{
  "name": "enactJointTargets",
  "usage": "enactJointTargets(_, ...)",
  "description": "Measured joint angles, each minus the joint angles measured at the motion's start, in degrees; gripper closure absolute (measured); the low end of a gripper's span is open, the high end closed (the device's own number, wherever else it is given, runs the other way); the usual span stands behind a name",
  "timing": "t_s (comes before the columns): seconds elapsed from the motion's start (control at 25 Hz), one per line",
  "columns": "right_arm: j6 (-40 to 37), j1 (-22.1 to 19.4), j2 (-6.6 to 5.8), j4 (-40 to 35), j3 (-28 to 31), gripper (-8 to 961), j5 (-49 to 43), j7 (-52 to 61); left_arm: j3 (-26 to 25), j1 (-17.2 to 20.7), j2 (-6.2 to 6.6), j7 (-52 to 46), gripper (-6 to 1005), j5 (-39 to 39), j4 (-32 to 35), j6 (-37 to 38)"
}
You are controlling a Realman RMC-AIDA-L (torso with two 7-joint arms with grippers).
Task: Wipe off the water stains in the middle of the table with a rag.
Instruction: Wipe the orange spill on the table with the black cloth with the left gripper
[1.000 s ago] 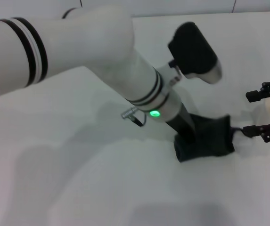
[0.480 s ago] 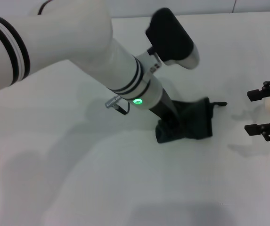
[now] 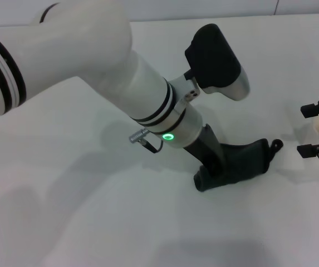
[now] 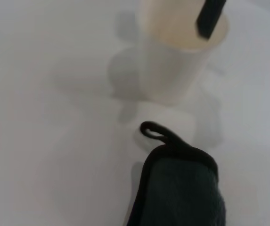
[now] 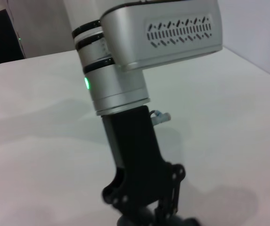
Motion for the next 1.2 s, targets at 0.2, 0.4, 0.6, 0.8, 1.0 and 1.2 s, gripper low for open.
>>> enactJointTargets(0.2,-0.06,0.16,-0.24,0.1,-0.35,97,-0.32,0.4,-2.05,0.12,-0.01,-2.53,889,4.65,-2.21,-2.8)
enactJointTargets(0.4,-0.38,0.19,-0.14,0.05,-0.33,97,-0.92,0.47,-2.82,0.09,-0.02,-3.74,887,6.42,-4.53,-6.98)
enactJointTargets(0.6,-0.42,0.25,-0.14,0.08,-0.32,97,-0.95,0.5,-2.83,-0.26,-0.05,-3.57,885,6.01,-5.07,-8.03)
enactJointTargets(0.8,-0.37,0.32,-0.24,0.15,-0.24,97,-1.21,0.51,-2.36,-0.71,-0.25,1.43,884,-0.39,-4.23,-5.03)
enactJointTargets(1.0,-0.2,0.33,-0.24,0.04,0.03,97,-1.49,0.48,-2.36,-1.08,-0.14,5.81,882,-6.68,-4.18,-1.21)
enactJointTargets(1.2,-0.13,0.54,-0.23,-0.05,0.05,98,-1.49,0.4,-2.36,-1.23,-0.27,6.4,880,-6.8,-4.43,-0.29)
